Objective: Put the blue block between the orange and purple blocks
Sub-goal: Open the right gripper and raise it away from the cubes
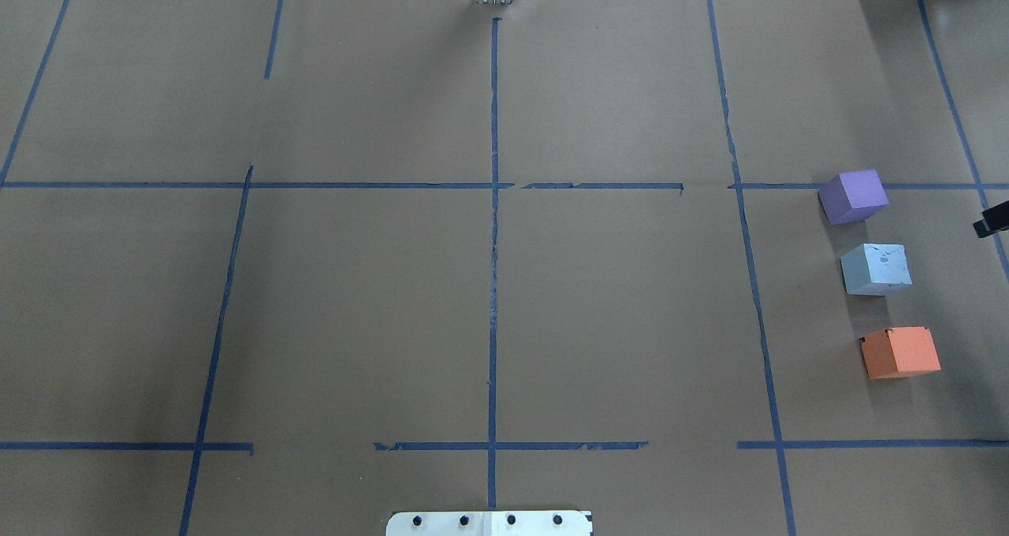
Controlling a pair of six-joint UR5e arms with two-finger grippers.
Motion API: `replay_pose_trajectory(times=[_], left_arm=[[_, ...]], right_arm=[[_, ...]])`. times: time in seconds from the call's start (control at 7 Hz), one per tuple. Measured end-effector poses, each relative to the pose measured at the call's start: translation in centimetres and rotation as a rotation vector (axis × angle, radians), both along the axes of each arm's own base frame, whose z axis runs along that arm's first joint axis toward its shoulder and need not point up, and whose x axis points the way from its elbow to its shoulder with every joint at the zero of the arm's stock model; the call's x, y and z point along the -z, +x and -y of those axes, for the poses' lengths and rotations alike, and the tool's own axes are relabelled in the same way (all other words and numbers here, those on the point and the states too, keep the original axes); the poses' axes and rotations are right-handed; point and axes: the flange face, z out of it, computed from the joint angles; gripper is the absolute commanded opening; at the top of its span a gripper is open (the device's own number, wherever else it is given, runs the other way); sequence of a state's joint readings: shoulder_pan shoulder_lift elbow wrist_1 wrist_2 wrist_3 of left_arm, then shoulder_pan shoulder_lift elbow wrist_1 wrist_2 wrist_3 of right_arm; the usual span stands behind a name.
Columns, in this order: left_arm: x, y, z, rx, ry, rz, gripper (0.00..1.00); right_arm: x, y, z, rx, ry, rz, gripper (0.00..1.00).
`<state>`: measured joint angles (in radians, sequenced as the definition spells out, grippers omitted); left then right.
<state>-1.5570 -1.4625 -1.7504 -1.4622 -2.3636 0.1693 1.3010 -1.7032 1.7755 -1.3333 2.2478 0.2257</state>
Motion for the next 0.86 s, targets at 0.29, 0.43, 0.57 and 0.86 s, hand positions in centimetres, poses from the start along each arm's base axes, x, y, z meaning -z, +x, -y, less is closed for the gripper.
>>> replay_pose_trajectory(times=[0.29,0.43,0.57,0.86], left_arm=[[0.2,0.0,0.0,-0.004,0.007,0.002,1.0],[0.1,0.0,-0.1,-0.003,0.005,0.004,1.0],[-0.2,-0.1,-0.2,-0.002,-0.002,0.008,1.0],[-1.1,-0.1,-0.8,-0.001,-0.028,0.011,1.0]], right_arm=[[-2.3,8.2,-1.6,0.047,0.018,-0.022,1.0],[-3.2,10.8,-2.8,0.061,0.011,-0.027,1.0],[-3.9,12.0,-3.7,0.062,-0.004,-0.027,1.0],[-4.5,12.6,-4.4,0.059,-0.021,-0.026,1.0]])
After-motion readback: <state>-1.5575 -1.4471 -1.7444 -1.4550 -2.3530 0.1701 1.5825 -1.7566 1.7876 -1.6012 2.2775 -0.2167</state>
